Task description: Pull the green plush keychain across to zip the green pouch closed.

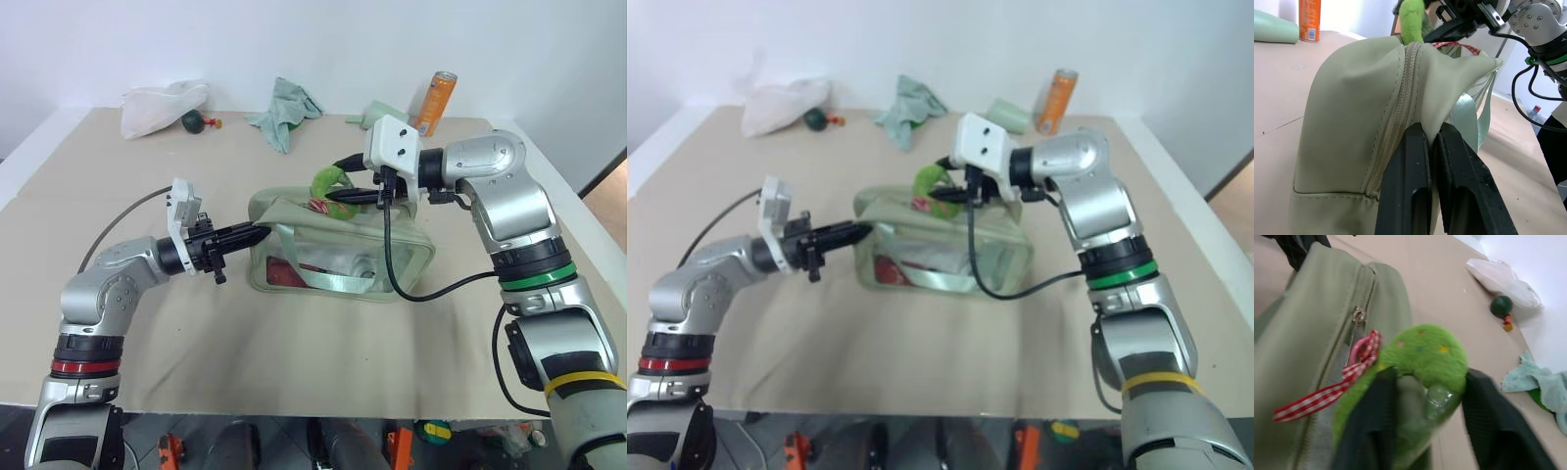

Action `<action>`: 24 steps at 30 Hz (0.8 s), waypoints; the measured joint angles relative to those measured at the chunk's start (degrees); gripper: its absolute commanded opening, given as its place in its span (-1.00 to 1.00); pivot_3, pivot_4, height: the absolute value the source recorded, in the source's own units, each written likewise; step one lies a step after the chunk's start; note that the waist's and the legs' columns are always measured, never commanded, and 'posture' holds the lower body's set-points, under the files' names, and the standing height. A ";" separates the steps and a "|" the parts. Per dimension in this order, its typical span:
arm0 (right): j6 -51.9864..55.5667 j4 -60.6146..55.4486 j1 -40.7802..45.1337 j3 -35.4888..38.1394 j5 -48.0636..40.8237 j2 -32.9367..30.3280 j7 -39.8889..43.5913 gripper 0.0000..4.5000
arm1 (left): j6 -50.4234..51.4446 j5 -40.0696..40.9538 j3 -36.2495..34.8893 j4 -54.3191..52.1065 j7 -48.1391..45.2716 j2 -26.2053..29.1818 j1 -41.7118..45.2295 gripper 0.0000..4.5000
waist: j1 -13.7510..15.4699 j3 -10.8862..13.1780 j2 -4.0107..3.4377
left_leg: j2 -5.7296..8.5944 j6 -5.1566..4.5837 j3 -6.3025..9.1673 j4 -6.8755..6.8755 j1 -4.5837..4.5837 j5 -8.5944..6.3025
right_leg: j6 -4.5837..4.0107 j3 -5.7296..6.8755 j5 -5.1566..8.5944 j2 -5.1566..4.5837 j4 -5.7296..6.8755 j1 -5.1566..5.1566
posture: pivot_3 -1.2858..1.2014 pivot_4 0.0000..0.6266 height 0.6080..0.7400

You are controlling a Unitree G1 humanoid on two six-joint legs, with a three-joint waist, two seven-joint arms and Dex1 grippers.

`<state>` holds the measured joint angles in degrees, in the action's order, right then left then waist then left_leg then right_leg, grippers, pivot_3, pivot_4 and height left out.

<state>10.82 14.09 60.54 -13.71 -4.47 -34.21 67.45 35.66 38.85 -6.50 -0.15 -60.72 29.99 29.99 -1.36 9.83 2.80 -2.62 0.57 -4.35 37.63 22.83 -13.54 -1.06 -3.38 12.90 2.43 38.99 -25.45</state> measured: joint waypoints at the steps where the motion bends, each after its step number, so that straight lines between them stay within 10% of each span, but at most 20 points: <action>1: -0.11 0.09 0.03 0.06 -0.02 0.01 0.05 -0.82 | 0.12 0.06 0.00 -0.01 0.08 0.00 0.00 -0.95 | 0.00 0.00 0.00 | 0.00 0.00 0.00 0.00 0.00 0.00 | 0.00 0.00 0.00 0.00 0.00 0.00 | 0.03 -0.52 1.00; 14: -0.86 0.91 0.16 1.42 -0.04 -0.76 -0.69 -0.97 | 0.32 0.22 0.02 0.04 0.07 -0.26 0.01 -0.95 | 0.02 0.00 0.00 | 0.02 0.00 0.00 0.00 0.01 0.00 | 0.00 0.00 0.00 -0.02 0.00 0.00 | 0.03 -0.52 1.00; 24: 1.96 -1.37 -6.46 10.55 -2.47 -18.34 1.06 -0.97 | 0.31 0.41 0.13 0.05 -0.61 -0.52 -0.12 -0.95 | 0.15 0.00 0.00 | 0.20 -0.09 -0.05 0.00 0.02 -0.05 | 0.03 -0.04 0.04 -0.21 -0.03 0.01 | 0.03 -0.52 1.00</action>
<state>12.78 12.72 54.08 -3.16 -6.95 -52.55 68.51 35.97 39.26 -6.37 -0.10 -61.33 29.47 29.87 -1.21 9.83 2.80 -2.42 0.49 -4.39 37.63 22.85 -13.59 -1.03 -3.42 12.94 2.23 38.95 -25.43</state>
